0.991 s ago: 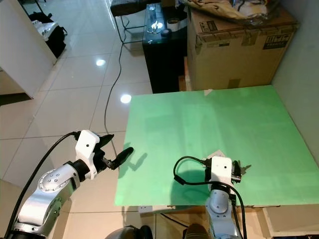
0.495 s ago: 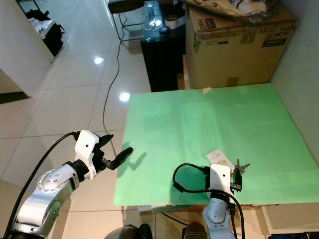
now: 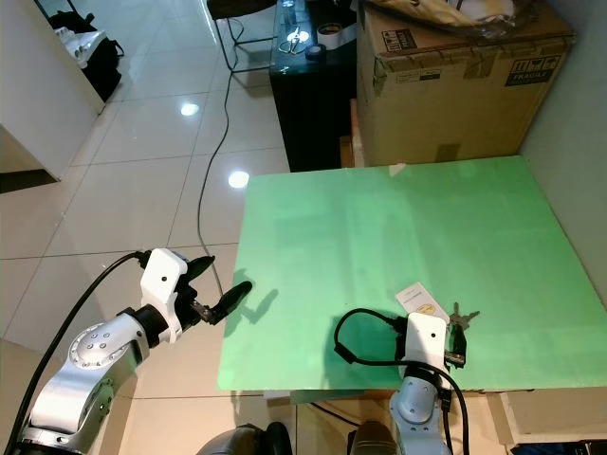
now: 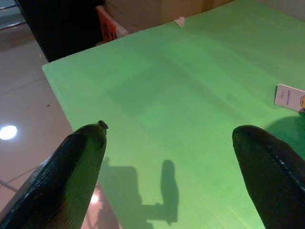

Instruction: Hang keys on a hook

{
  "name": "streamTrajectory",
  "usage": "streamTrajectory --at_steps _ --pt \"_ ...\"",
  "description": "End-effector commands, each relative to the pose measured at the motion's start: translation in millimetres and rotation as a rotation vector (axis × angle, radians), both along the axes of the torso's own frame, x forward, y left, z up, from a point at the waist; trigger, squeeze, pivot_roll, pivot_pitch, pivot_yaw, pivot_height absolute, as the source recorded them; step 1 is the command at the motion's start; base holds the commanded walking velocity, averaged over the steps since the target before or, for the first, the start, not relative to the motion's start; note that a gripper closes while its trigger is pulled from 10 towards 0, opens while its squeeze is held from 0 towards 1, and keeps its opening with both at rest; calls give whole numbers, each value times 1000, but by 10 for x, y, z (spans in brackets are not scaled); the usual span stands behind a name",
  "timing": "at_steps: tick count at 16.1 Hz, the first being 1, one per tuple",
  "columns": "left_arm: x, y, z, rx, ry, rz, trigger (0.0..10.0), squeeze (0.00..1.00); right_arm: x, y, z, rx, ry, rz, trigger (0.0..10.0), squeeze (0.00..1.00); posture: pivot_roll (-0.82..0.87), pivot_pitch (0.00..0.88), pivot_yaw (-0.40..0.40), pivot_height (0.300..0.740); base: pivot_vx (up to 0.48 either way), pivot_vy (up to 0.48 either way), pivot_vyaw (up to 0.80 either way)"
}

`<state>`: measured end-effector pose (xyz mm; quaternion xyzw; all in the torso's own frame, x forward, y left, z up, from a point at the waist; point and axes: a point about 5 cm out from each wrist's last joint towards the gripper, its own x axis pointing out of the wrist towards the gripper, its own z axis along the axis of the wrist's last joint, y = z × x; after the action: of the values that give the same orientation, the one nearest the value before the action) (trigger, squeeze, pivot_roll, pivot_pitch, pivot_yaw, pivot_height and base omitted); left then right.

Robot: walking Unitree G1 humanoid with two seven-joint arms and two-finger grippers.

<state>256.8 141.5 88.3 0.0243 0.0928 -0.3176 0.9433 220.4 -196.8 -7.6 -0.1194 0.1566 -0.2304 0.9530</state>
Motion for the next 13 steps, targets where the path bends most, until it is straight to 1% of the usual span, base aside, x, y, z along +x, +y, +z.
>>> streamTrajectory --at_steps 1,3,5,6,10,11,12,13 --pt "-26 43 -2 28 -5 -5 10000 0 -36 22 -40 22 13 -16 10000 0 -75 163 182 740 0 0 0" --pt "-29 39 -2 30 -7 -7 10000 0 -41 -3 -44 30 12 -30 10000 0 -76 165 184 740 0 0 0" --pt "-29 27 -3 32 -10 -10 10000 0 -39 -30 -43 61 0 -52 10000 0 -77 165 182 740 0 0 0" --pt "-28 23 -2 32 -13 -10 10000 0 -32 -45 -31 92 -19 -71 10000 0 -78 165 180 740 0 0 0" --pt "-38 30 1 37 -19 -10 10000 0 -30 -49 -21 126 -38 -90 10000 0 -76 166 178 740 0 0 0" --pt "-39 29 -1 39 -20 -10 10000 0 -30 -49 -29 134 -39 -94 7765 0 -75 167 178 740 0 0 0" --pt "-40 28 -2 41 -20 -10 10000 0 -30 -52 -37 140 -38 -95 0 0 -74 167 178 740 0 0 0" --pt "-42 29 -2 43 -21 -10 10000 0 -29 -55 -43 145 -37 -95 0 0 -72 170 179 740 0 0 0"
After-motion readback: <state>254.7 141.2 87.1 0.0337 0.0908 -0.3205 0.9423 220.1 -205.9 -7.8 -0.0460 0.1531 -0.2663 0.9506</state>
